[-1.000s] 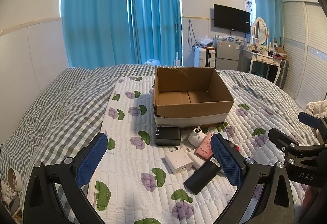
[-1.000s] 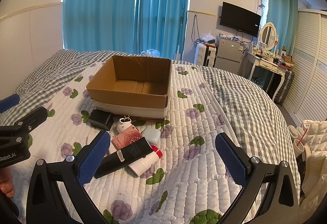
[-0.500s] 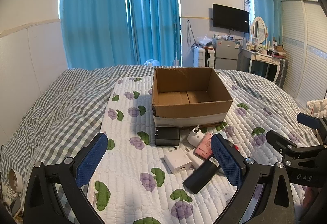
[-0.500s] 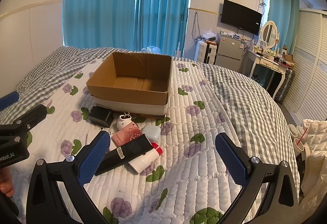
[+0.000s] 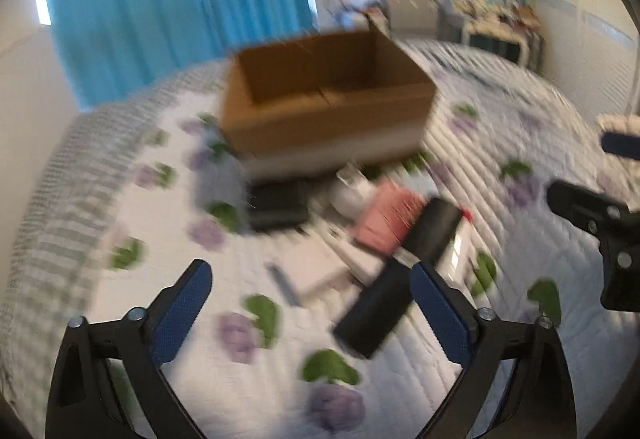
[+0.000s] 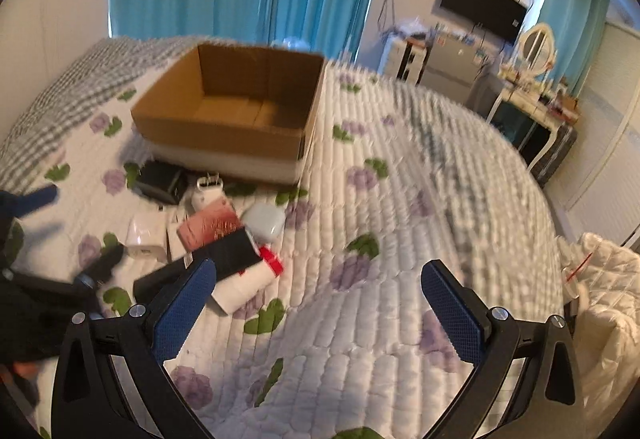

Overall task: Organize rigid objects
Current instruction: 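Grasp the black remote with the left tool while the right tool grasps the pill bottle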

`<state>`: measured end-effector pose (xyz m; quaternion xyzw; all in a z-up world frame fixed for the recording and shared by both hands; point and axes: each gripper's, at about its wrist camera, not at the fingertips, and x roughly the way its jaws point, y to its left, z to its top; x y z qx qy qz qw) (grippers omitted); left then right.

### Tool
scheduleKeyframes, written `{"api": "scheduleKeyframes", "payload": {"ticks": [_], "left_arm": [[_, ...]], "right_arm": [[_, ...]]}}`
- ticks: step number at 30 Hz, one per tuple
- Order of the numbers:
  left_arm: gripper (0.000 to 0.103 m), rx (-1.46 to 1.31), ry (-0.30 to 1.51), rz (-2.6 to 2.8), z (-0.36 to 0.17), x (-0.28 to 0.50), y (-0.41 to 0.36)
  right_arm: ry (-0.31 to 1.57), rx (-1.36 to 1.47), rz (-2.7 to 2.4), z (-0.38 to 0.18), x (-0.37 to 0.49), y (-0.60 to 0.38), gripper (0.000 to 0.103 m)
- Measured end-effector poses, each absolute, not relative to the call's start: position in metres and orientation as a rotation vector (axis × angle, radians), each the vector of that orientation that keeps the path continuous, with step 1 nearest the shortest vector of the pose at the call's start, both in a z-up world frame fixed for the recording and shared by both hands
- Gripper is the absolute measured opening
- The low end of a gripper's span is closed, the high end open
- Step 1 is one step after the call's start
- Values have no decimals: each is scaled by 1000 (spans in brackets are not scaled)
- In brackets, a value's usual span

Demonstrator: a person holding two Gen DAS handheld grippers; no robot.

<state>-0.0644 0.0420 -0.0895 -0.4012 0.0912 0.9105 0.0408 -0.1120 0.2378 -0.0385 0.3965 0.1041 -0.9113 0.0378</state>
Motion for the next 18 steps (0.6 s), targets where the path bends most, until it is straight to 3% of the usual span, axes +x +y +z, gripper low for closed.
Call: {"api": "scheduleKeyframes", "payload": {"ticks": [1,5,6,9,11,13,18], "left_arm": [[89,-1260,276,2749,-98,-68,46],[86,-1336,305,2645,-124,-78,64],[80,-1335,309,2625,-126,-79,68],[79,-1332,318,2563,-132,-83,80],[72,-1334,316,2518,-138,-87,87],[57,-1337,274,2478,-140,-90,88],[47,-1325,256,2452,-134,-83,80]], "right_arm": [[312,1245,-2778,-45,-116,238,103],[255,1340,-2713,-66,-129,238,103],[246,1353,-2708,-69,-131,239,103],[193,1390,-2698,-76,-136,243,103],[163,1375,-2703,-75,-135,245,103],[135,1360,-2707,-73,-135,247,103],[121,1376,-2712,-73,-136,249,103]]}}
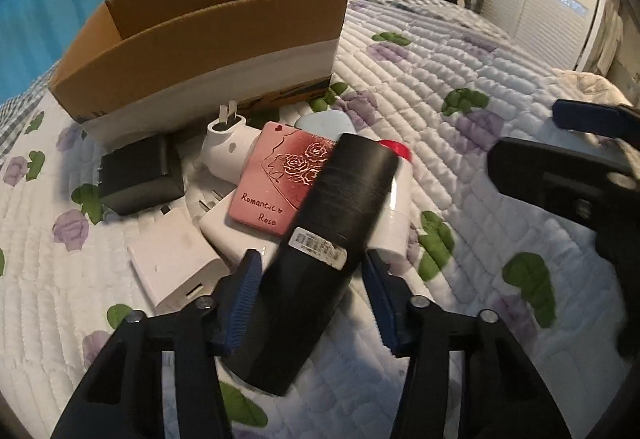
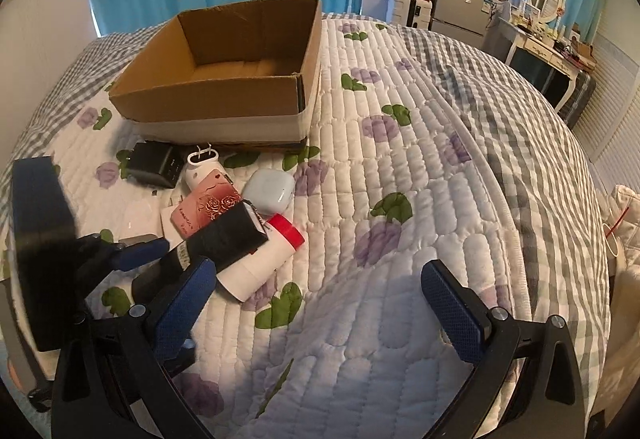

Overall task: Organize rigid objects
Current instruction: 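Grasp the black remote with the left tool while the right tool grasps the pill bottle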

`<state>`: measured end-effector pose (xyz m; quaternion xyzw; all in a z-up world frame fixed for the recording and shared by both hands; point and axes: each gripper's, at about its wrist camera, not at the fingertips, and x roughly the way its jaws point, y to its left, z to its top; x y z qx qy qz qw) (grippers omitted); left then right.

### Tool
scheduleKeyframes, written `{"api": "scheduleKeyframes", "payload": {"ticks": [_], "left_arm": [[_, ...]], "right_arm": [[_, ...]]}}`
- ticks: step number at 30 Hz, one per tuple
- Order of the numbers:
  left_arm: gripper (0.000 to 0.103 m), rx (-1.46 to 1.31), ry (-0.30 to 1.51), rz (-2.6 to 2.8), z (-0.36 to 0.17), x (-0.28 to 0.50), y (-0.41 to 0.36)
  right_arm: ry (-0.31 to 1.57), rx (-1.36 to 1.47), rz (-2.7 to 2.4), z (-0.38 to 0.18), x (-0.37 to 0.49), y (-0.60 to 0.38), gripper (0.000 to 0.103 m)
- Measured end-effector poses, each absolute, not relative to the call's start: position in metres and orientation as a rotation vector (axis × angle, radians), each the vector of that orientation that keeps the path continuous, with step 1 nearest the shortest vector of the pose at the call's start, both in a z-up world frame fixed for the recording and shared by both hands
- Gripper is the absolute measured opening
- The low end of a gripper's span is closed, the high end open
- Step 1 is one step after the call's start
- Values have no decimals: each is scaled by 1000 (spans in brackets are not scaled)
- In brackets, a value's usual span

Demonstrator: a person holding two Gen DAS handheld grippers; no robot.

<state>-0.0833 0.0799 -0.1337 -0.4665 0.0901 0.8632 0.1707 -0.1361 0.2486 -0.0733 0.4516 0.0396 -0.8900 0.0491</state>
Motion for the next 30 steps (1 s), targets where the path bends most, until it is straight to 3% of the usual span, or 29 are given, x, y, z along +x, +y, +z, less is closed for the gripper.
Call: {"api": "scheduleKeyframes", "payload": {"ticks": [2,5,6,7,14,17,18,20,21,22,26,30], "left_arm": [[39,-1310,260,2468,-126,-77,75],[17,-1260,257,2509,-109,-68,67],[4,-1249,260,2526,-105,-71,65],[0,-1247,251,2528,-100,-73,61],[0,-1287,193,2534,-109,-85,41],[4,-1340,221,2477,-125,-81,39],[9,-1323,245,2490,-126,-77,40],[36,-1304,276,2498,-124,-73,41],[64,-1296,283,2493,-123,-73,42],[72,-1270,302,2498,-123,-71,44],[71,-1274,446,2490,-135,-74,60],[52,-1302,517,2458,-148,-85,73]], "right_arm": [[135,1382,-2716,-74,-137,247,103],[177,1390,-2729,-74,-137,243,103],[195,1393,-2734,-75,-136,242,103],[210,1397,-2737,-75,-136,241,103],[325,1449,-2737,-82,-140,229,103],[335,1457,-2740,-83,-140,229,103],[331,1458,-2740,-83,-141,230,103],[326,1463,-2738,-83,-141,231,103],[322,1466,-2737,-84,-141,231,103],[321,1467,-2737,-84,-141,231,103],[314,1472,-2735,-84,-142,232,103],[286,1485,-2731,-85,-143,236,103]]}}
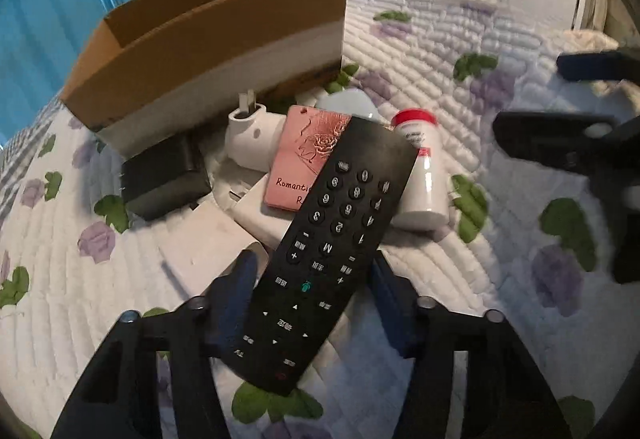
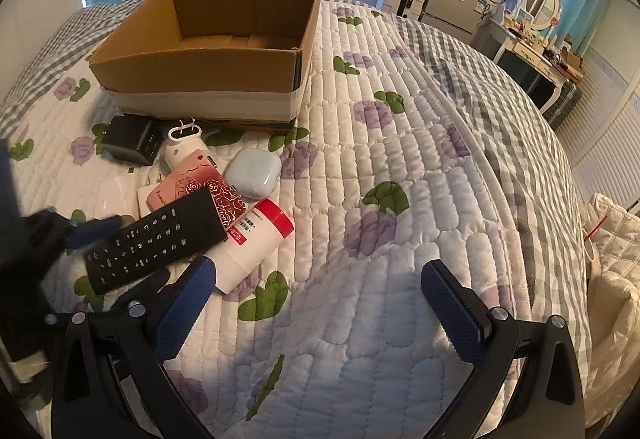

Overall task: Organize rigid objects
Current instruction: 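Grasp the black remote with the left tool while the right tool grasps the pill bottle, then carry both items over the box and open both tools to drop them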

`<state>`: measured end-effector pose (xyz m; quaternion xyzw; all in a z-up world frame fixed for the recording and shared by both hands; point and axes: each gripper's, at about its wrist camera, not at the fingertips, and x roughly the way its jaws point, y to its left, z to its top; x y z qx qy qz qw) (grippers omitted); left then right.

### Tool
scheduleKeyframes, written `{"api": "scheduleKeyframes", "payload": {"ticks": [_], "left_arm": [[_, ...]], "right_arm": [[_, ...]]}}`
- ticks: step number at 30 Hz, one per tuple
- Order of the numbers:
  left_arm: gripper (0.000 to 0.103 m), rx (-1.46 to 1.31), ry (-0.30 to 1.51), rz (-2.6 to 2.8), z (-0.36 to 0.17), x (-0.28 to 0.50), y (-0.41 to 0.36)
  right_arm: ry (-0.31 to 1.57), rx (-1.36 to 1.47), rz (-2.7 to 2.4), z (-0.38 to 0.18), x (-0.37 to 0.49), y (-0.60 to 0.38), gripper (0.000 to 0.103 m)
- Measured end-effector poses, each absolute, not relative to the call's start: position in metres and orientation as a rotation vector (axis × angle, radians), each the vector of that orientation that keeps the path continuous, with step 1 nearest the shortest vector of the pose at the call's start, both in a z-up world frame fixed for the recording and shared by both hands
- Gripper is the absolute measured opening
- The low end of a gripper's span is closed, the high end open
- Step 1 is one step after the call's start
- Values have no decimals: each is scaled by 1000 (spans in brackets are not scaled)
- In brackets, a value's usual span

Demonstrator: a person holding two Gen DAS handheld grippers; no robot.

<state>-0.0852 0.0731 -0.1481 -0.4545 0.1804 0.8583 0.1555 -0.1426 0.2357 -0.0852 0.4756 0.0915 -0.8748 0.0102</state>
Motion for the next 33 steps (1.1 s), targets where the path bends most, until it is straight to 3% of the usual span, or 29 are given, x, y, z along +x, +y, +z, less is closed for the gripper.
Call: {"api": "scheduleKeyframes", "payload": {"ticks": [4,13,17,19,21,23,25,33], "left_arm": [[40,-1273,542,2464,-141,-80,76],[34,-1228,404,2574,-105,-72,48],[29,-1257,324,2597,-104,-75,33],[28,-1267,298,2599,-104,-75,28],[20,-1281,265,2595,-106,-78,24],[20,-1292,242,2593,-106,-78,22],[20,-1288,228,2589,-105,-77,20],[20,-1259,188,2592,-94,-70,19]], "right_arm": [[274,1491,-2724,-86,-143,237,103],[223,1593,-2642,-105,-163,228,102],[172,1682,-2556,-126,-183,218,83],[158,1702,-2522,-134,-188,213,81],[135,1707,-2483,-140,-192,208,71],[109,1726,-2432,-151,-197,204,57],[82,1722,-2417,-155,-197,203,50],[65,1542,-2520,-121,-168,208,39]]}}
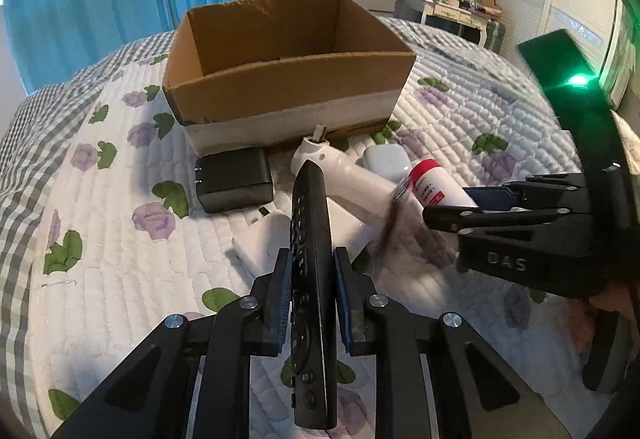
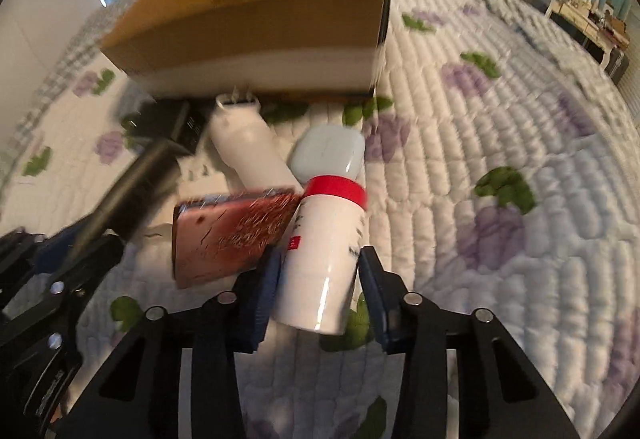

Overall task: Organize rigid objects
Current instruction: 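Carry both items over the box and open both tools to drop them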

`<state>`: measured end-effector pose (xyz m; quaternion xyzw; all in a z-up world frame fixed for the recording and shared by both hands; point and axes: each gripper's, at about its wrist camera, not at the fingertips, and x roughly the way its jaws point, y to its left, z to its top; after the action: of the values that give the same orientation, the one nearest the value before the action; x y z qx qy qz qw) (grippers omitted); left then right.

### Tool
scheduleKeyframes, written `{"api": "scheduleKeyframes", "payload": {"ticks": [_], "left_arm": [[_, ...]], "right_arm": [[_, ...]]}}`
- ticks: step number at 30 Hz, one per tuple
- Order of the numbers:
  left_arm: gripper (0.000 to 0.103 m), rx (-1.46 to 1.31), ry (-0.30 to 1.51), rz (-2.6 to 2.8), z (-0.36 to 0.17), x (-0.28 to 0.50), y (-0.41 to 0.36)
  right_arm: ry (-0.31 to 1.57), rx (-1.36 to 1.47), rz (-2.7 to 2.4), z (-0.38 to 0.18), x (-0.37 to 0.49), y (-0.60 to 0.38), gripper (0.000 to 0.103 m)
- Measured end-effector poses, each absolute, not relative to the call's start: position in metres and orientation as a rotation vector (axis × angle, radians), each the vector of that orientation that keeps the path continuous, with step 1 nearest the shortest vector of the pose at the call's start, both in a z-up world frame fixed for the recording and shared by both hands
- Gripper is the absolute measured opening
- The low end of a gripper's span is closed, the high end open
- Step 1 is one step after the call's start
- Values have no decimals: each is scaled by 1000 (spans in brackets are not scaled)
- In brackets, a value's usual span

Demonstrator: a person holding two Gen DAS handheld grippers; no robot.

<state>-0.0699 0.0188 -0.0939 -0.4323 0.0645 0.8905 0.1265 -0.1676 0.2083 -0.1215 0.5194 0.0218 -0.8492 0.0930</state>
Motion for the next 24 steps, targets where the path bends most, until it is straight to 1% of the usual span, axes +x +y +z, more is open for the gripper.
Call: {"api": "scheduleKeyframes", "payload": {"ticks": [11,16,21,24], "left_arm": [[20,-1212,151,2641,-49,-65,18],[20,-1162,147,2675,-20,-73,18],[20,-1097,133,2709,19,-102,18],[20,-1068,120,2749,39,-133,15]], "right_arm": [[81,1360,-2592,-72,-142,203,37],[60,1228,-2632,-32,-137,208,37],[52,1091,-2662,14,-159,204,37],[57,1018,-2681,37,-185,197,37]]}}
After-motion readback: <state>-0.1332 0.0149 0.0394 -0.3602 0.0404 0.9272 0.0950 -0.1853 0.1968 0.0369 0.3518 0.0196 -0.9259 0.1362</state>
